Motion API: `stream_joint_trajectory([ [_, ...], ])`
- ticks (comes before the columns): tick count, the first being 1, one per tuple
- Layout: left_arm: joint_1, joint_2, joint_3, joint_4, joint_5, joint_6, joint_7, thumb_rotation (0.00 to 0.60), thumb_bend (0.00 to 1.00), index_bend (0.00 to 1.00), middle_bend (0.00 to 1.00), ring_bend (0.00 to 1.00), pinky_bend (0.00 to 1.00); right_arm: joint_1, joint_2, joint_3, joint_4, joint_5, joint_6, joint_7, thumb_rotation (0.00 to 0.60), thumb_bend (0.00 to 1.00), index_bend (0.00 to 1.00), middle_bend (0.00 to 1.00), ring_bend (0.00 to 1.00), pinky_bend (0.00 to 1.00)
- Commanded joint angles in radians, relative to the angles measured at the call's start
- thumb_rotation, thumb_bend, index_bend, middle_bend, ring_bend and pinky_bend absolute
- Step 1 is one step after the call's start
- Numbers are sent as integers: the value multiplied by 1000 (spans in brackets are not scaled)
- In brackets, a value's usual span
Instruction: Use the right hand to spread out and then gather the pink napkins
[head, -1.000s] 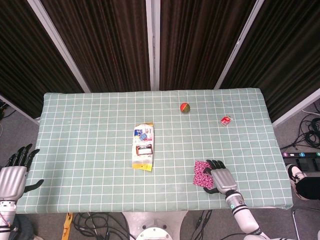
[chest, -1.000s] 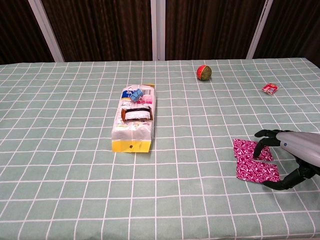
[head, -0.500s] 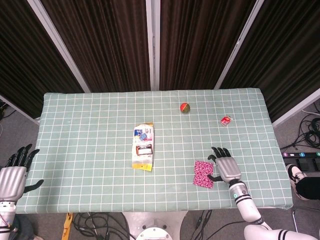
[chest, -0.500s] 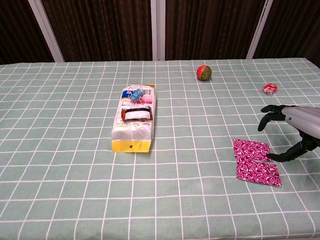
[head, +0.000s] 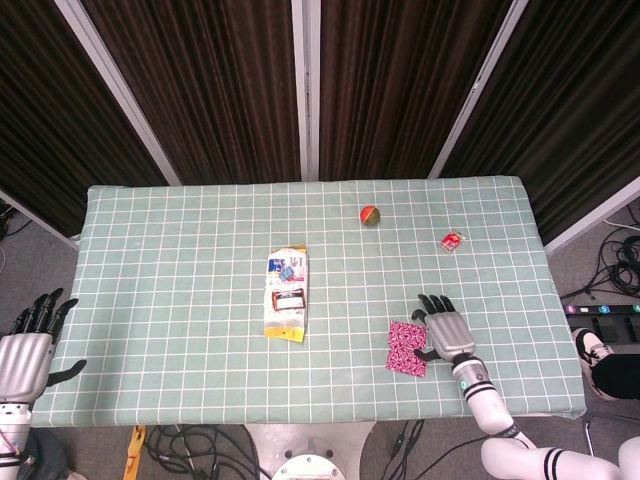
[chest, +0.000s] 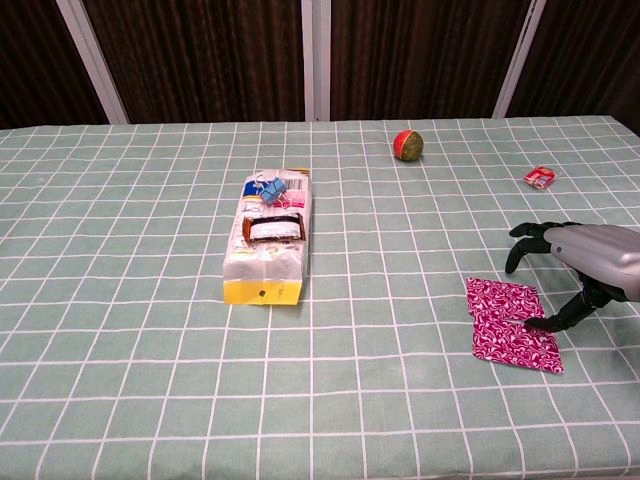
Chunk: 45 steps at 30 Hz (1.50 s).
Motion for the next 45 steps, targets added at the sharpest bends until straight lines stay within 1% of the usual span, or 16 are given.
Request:
stream_joint_trajectory([
  [1,1,0,0,0,-1,0,-2,600,15,188,143,72,170,-1,-2,-2,0,-3,0,2,488,118,281,33,0,0],
  [19,5,1,1,0,0,4,-5,600,15,188,143,72,170,3,-10,6,31,-2,-9,9,488,118,279,33,0,0],
  [31,6,1,0,-2,-2,3,-3,600,15,188,143,72,170,3,-16,-4,34,-17,-11,7,499,118,279,33,0,0],
  [35,6,1,-1,-1,-3,3,-5,600,15,187,143,73,170,0,-20,-4,37,-14,-9,6,519,117,288,33,0,0],
  [38,7,1,0,0,-2,3,-6,600,15,188,143,72,170,-1,-23,-1,41,-10,-8,6,535,117,315,33,0,0],
  [41,8,0,0,1,-3,4,-8,600,15,188,143,72,170,-2,-26,1,42,-9,-4,7,568,117,351,34,0,0],
  [45,8,-2,0,4,-4,3,-9,600,15,187,143,72,170,-5,-29,6,43,-8,4,9,589,117,378,43,0,0],
])
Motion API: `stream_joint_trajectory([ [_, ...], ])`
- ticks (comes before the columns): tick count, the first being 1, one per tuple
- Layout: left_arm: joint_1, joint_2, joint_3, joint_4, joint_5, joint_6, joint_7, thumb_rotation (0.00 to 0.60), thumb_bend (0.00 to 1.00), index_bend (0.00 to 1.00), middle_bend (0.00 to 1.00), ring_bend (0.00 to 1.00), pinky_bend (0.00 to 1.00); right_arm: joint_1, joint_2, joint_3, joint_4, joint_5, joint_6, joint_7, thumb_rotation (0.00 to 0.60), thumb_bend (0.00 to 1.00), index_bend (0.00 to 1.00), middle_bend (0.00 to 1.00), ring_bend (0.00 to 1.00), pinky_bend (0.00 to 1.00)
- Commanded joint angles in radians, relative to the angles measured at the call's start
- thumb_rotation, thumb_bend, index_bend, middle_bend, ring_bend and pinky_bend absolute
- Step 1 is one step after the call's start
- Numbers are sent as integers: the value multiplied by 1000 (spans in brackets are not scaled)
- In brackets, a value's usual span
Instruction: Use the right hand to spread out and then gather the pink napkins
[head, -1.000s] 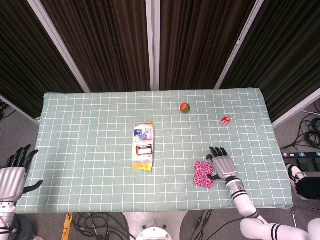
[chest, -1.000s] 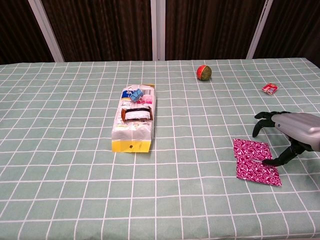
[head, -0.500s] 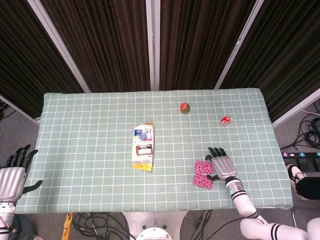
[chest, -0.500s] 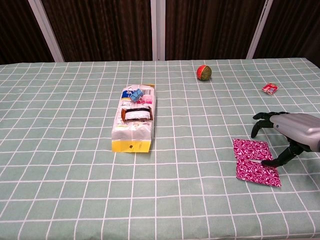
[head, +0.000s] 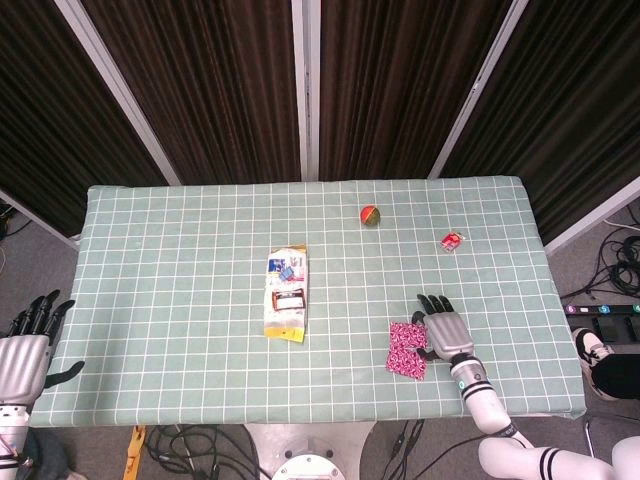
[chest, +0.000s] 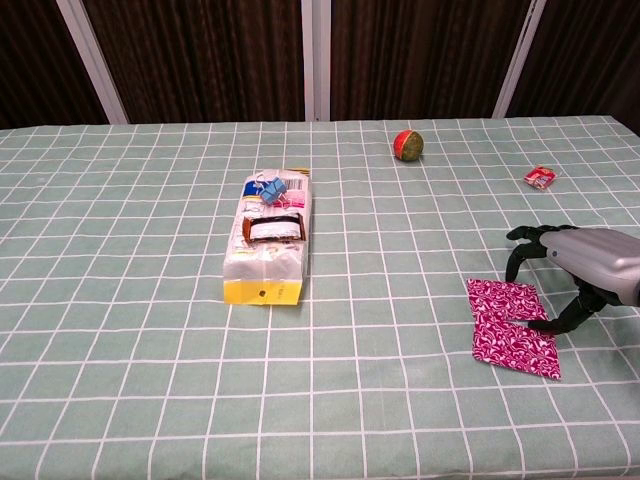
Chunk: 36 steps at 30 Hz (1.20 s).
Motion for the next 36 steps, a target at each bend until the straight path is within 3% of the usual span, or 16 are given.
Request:
stream_joint_trajectory([
  [1,0,0,-1,0,0,0,0,600,15,188,143,72,170,-2,-1,3,0,0,5,2,593,117,381,44,0,0],
  [8,-2,0,-2,0,1,-1,3,600,15,187,143,72,170,-9,28,28,-33,-1,24,37,586,117,383,44,0,0],
  [13,-5,1,-4,-4,5,0,7,600,14,188,143,72,170,-28,92,43,-129,9,38,82,589,118,382,45,0,0],
  [22,-8,3,-3,-11,8,-4,15,600,15,188,143,72,170,-82,159,-18,-287,16,53,103,572,117,373,45,0,0],
  [36,-11,-6,-2,2,4,-12,3,600,15,188,143,72,170,-113,117,-49,-296,42,85,70,538,118,359,46,0,0],
])
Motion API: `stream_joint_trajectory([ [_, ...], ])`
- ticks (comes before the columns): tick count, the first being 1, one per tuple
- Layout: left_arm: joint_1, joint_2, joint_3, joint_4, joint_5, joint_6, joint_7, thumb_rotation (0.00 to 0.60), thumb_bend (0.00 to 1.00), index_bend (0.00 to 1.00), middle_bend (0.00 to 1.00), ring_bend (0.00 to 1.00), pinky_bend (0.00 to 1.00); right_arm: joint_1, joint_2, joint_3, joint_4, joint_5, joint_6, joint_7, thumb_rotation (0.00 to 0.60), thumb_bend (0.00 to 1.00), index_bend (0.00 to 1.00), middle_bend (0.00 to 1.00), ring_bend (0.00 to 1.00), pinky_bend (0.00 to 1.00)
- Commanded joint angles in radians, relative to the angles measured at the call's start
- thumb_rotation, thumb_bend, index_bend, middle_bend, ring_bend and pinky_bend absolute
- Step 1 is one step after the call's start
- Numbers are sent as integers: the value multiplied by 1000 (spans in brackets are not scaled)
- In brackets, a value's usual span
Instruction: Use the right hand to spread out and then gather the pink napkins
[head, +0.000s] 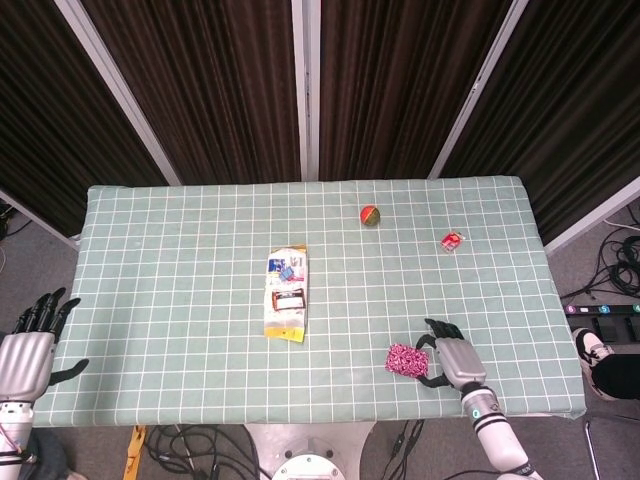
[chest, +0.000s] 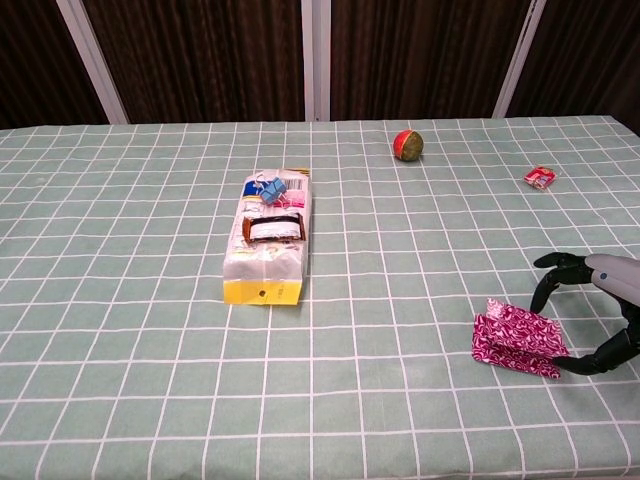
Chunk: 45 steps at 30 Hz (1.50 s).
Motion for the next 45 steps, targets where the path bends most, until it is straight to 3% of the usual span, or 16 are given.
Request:
stream_joint_trajectory([
  [1,0,-1,1,1,0,-1,-2,600,15,187,143,72,170,-1,-10,-2,7,4,-1,-4,539,119,357,46,0,0],
  [19,2,-2,2,5,1,3,-7,600,15,188,143,72,170,3,-19,-10,25,1,-14,-25,525,116,307,44,0,0],
  [23,1,0,0,5,1,1,-9,600,15,188,143,73,170,-3,20,9,-9,-55,7,41,510,119,249,37,0,0],
  [26,-1,0,-4,3,0,5,-8,600,15,188,143,73,170,-20,85,40,-33,-146,72,126,519,119,236,35,0,0],
  [31,0,-6,-10,-1,-8,8,4,600,15,188,143,72,170,-61,212,56,-8,-320,206,257,593,131,236,35,0,0],
  [36,-1,-17,-25,-15,-17,25,35,600,15,187,143,73,170,-133,289,33,14,-450,367,320,600,136,236,35,0,0],
  [45,-2,-35,-37,-33,-19,47,74,600,15,188,143,72,162,-245,320,-24,44,-538,512,401,600,136,231,40,0,0],
])
